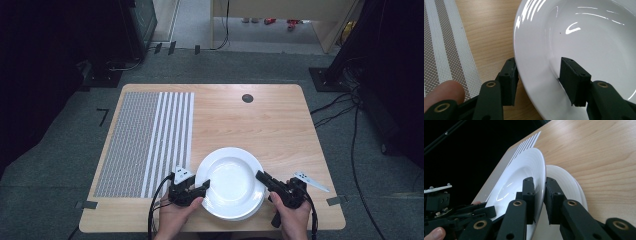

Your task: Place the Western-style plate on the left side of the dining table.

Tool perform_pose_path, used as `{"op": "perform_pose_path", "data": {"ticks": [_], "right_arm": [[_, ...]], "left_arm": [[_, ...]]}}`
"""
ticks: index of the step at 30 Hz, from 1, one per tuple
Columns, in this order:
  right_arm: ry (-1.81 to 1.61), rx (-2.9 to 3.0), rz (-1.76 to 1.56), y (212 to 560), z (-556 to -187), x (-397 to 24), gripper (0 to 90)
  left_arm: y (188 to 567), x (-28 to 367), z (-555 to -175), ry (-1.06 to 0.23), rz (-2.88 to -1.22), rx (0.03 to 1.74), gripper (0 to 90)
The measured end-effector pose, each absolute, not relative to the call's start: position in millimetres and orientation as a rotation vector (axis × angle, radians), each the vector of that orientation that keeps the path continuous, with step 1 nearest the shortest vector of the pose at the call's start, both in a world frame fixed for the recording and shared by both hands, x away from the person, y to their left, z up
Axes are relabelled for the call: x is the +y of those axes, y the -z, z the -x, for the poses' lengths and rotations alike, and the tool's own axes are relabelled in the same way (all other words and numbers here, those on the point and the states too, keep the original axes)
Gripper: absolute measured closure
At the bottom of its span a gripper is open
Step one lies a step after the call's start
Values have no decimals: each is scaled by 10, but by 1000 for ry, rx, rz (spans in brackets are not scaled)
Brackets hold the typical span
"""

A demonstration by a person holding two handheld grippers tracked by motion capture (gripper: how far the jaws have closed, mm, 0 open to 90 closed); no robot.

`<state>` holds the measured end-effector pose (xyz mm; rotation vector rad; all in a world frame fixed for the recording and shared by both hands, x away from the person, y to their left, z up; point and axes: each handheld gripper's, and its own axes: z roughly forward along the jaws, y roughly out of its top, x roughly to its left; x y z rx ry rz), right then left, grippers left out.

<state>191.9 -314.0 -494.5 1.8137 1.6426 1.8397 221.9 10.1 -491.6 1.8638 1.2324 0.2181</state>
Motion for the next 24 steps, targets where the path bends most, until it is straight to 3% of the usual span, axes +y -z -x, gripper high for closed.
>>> {"op": "perform_pose_path", "data": {"ticks": [24], "right_arm": [[-1899, 1580, -1824, 4986, -1979, -3070, 823]], "left_arm": [[4907, 278, -2243, -95, -1703, 1291, 639]]}}
